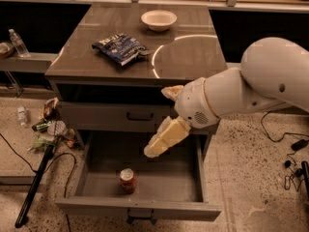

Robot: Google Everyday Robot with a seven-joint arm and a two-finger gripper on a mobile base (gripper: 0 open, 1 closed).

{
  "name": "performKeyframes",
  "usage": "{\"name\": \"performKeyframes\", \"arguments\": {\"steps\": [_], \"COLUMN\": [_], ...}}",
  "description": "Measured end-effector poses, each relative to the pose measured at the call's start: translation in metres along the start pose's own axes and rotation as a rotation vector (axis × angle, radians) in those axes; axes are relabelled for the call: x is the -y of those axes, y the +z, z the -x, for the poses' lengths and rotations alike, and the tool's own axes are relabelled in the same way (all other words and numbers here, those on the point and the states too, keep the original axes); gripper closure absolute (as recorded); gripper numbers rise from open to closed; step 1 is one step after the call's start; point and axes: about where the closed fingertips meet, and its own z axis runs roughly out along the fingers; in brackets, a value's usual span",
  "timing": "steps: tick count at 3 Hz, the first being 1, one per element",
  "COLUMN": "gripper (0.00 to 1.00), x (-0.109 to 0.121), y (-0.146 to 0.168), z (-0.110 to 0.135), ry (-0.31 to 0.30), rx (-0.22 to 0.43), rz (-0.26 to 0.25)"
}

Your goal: Pick coke can from middle drawer and place on counter

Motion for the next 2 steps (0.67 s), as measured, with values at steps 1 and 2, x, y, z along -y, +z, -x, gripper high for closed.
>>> {"name": "performKeyframes", "arguments": {"steps": [1,2], "gripper": [0.0,0.0], "x": [0.004,0.007], "y": [0.024,0.117], "z": [-0.008,-0.053], "ry": [0.011,0.028], "rx": [0.044,0.151], "rz": [-0.017,0.005]}}
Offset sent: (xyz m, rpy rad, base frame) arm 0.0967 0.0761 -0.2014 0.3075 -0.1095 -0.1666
